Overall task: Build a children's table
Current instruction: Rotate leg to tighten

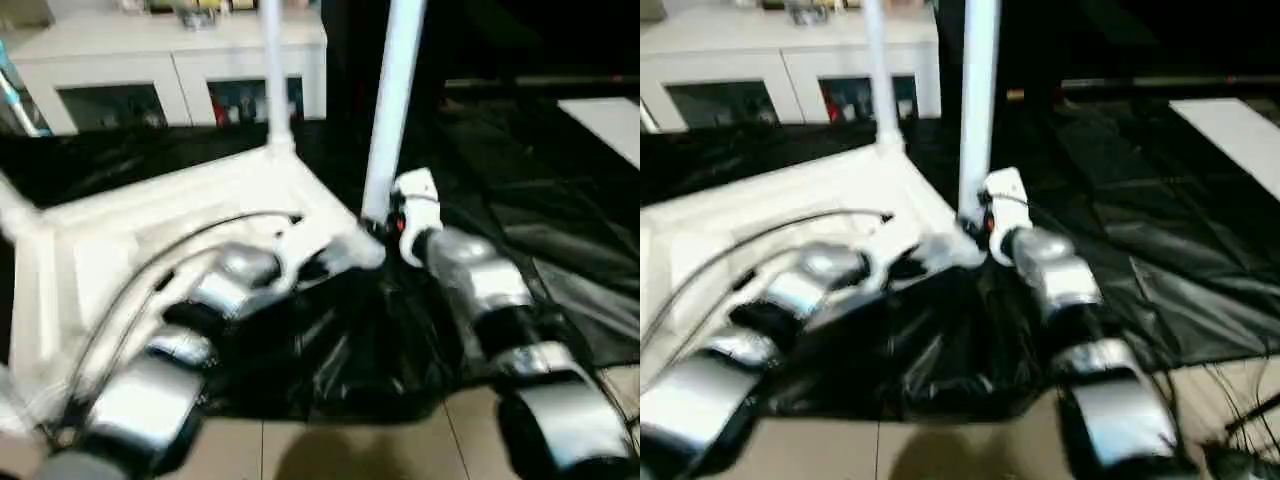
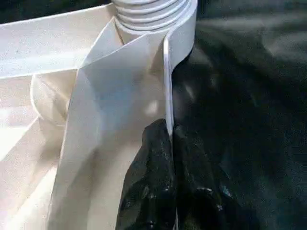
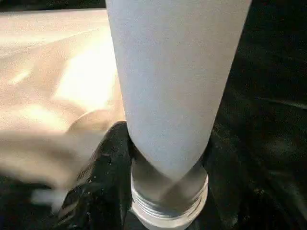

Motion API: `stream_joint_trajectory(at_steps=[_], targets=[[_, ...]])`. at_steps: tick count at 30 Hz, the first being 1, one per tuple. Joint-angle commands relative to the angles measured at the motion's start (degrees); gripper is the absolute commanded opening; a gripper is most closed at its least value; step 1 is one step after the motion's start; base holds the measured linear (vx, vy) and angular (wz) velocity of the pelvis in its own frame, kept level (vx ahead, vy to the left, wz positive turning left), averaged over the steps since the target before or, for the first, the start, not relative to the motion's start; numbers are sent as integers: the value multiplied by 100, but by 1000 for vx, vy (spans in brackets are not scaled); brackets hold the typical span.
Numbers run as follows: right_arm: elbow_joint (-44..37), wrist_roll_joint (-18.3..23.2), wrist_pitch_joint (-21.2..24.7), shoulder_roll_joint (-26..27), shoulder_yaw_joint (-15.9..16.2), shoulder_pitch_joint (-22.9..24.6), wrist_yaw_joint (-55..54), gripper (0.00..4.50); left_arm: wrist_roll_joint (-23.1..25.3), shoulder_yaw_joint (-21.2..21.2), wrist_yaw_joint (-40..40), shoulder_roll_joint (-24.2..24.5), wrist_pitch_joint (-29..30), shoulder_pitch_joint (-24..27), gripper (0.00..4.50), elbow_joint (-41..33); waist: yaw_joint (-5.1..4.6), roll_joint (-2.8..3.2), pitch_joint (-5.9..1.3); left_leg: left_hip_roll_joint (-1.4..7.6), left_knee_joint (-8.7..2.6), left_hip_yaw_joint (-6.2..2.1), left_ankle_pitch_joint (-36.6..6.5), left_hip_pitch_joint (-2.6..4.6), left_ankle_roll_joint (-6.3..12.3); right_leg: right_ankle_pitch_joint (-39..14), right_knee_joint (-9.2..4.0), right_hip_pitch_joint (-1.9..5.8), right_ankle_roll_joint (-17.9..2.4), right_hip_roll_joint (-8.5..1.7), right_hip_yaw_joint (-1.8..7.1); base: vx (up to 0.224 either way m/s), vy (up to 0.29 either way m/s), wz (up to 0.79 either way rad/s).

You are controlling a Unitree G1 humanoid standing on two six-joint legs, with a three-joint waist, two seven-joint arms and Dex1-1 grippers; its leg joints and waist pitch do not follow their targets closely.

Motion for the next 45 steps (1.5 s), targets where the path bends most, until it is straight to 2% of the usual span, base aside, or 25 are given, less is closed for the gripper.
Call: stream_joint_trajectory(at_steps=[1, 2, 4, 6, 8, 9, 10, 11, 12, 13, 16, 20, 22, 24, 26, 27, 29, 33, 38, 40, 41, 42, 43, 44, 45], targets=[[748, 36, 192, 207, -104, 99, -692, 186, -175, 101, 311, -337, 178, -266, 0, -20, -8, 26, -267, 265, -534, -181, -2204, 73, -215, -2276, -563, 170, -1083, -348, 219, 0, 0, 0], [791, 47, 174, 238, -127, 70, -764, 186, -175, 110, 352, -371, 212, -289, 0, -4, -5, 24, -268, 270, -538, -164, -2127, 68, -189, -2103, -564, 170, -1122, -349, 223, 0, 0, 0], [921, 75, 118, 335, -178, -18, -945, 186, -165, 119, 441, -478, 273, -349, 0, 25, 15, 12, -295, 256, -517, -124, -1735, 18, 3, -1463, -521, 229, -1296, -358, 227, 0, 0, 0], [1093, 79, 1, 455, -215, -134, -1204, 186, -203, 165, 542, -625, 358, -419, 0, 28, 16, 3, -308, 254, -493, -105, -1532, 25, 103, -1243, -498, 232, -1386, -356, 229, 0, 0, 0], [1327, 92, -151, 612, -283, -296, -1505, 186, -281, 263, 643, -801, 465, -526, 0, 34, 37, -52, -317, 251, -474, -92, -1284, 9, 212, -1081, -485, 255, -1445, -364, 226, 0, 0, 0], [1327, 92, -151, 612, -283, -296, -1505, 186, -281, 263, 643, -801, 465, -526, 0, 34, 51, -26, -318, 250, -464, -88, -1168, 10, 265, -985, -472, 255, -1483, -365, 222, 0, 0, 0], [1381, 90, -177, 657, -312, -340, -1590, 186, -327, 326, 696, -832, 497, -569, 0, 50, 57, -33, -316, 251, -458, -79, -1089, 8, 320, -864, -461, 261, -1510, -359, 221, 0, 0, 0], [1468, 68, -219, 707, -368, -393, -1649, 186, -338, 373, 749, -842, 504, -627, 0, 124, 54, -76, -324, 257, -457, -79, -1032, 3, 356, -797, -453, 275, -1523, -360, 219, 0, 0, 0], [1468, 68, -219, 707, -368, -393, -1649, 186, -338, 373, 749, -842, 504, -627, 0, 124, 61, -43, -334, 257, -456, -91, -910, -7, 396, -667, -421, 293, -1555, -361, 212, 0, 0, 0], [1535, 46, -256, 744, -403, -436, -1686, 186, -343, 410, 806, -842, 508, -668, 0, 184, 56, -37, -335, 260, -446, -82, -862, 4, 438, -531, -414, 279, -1591, -352, 212, 0, 0, 0], [1736, -24, -379, 801, -419, -560, -1744, 186, -333, 451, 888, -819, 525, -711, 0, 273, 62, -41, -329, 270, -450, -81, -849, 8, 481, -446, -407, 288, -1653, -366, 210, 0, 0, 0], [1831, -64, -490, 814, -381, -630, -1730, 186, -319, 464, 891, -806, 539, -705, 0, 274, 61, -39, -304, 272, -467, -76, -1136, 20, 411, -861, -456, 284, -1589, -376, 217, 0, 0, 0], [1864, 13, -578, 831, -443, -661, -1643, 256, -304, 475, 877, -804, 551, -704, 0, 272, 55, -41, -302, 274, -473, -80, -1153, 14, 379, -900, -455, 284, -1566, -369, 218, 0, 0, 0], [1879, 41, -608, 835, -491, -681, -1618, 256, -296, 482, 869, -803, 550, -709, 0, 280, 51, -34, -299, 275, -476, -81, -1174, 19, 368, -888, -456, 280, -1573, -363, 217, 0, 0, 0], [1902, 68, -649, 832, -554, -715, -1586, 291, -291, 490, 854, -805, 537, -722, 0, 305, 56, -37, -306, 277, -473, -80, -1119, 13, 374, -789, -443, 289, -1601, -365, 219, 0, 0, 0], [1915, 66, -664, 812, -578, -751, -1594, 299, -285, 493, 836, -803, 521, -731, 0, 326, 58, -19, -305, 281, -472, -78, -1089, 22, 386, -698, -440, 279, -1625, -360, 218, 0, 0, 0], [1921, 70, -681, 801, -596, -772, -1576, 303, -282, 496, 823, -801, 514, -735, 0, 334, 62, -27, -309, 277, -465, -75, -1040, 20, 421, -608, -426, 289, -1651, -365, 215, 0, 0, 0], [1931, 100, -773, 755, -656, -832, -1470, 349, -274, 499, 784, -780, 493, -735, 0, 341, 67, -40, -301, 275, -463, -72, -1070, 13, 453, -706, -437, 295, -1653, -376, 219, 0, 0, 0], [1634, -55, -914, 609, -481, -800, -1038, 394, -227, 450, 617, -700, 373, -680, 0, 276, 80, -49, -306, 280, -455, -77, -956, 2, 514, -588, -418, 303, -1669, -372, 213, 0, 0, 0], [988, -214, -757, 328, -201, -511, -587, 414, -183, 371, 306, -581, 211, -562, 0, 197, 112, -36, -332, 279, -422, -73, -695, 0, 650, -226, -381, 322, -1692, -378, 211, 0, 0, 0], [922, -224, -738, 299, -179, -476, -550, 414, -183, 368, 283, -571, 208, -550, 0, 188, 118, -46, -343, 277, -412, -75, -573, -12, 706, -41, -355, 335, -1707, -369, 211, 0, 0, 0], [775, -244, -698, 238, -135, -397, -472, 414, -184, 365, 241, -549, 209, -523, 0, 168, 138, -37, -367, 278, -382, -76, -318, -6, 826, 357, -311, 331, -1769, -367, 208, 0, 0, 0], [240, -330, -582, 14, 59, -89, -188, 437, -169, 327, 73, -474, 116, -442, 0, 125, 168, -21, -377, 270, -351, -77, -117, -15, 965, 677, -273, 329, -1833, -366, 200, 0, 0, 0], [240, -330, -582, 14, 59, -89, -188, 437, -169, 327, 73, -474, 116, -442, 0, 125, 185, -35, -377, 274, -335, -69, -32, -14, 1051, 814, -269, 327, -1830, -366, 203, 0, 0, 0], [-233, -364, -461, -167, 177, 188, 49, 448, -151, 292, -40, -407, 51, -380, 0, 92, 217, -20, -391, 267, -317, -76, 101, -19, 1154, 963, -242, 332, -1871, -378, 200, 0, 0, 0]])
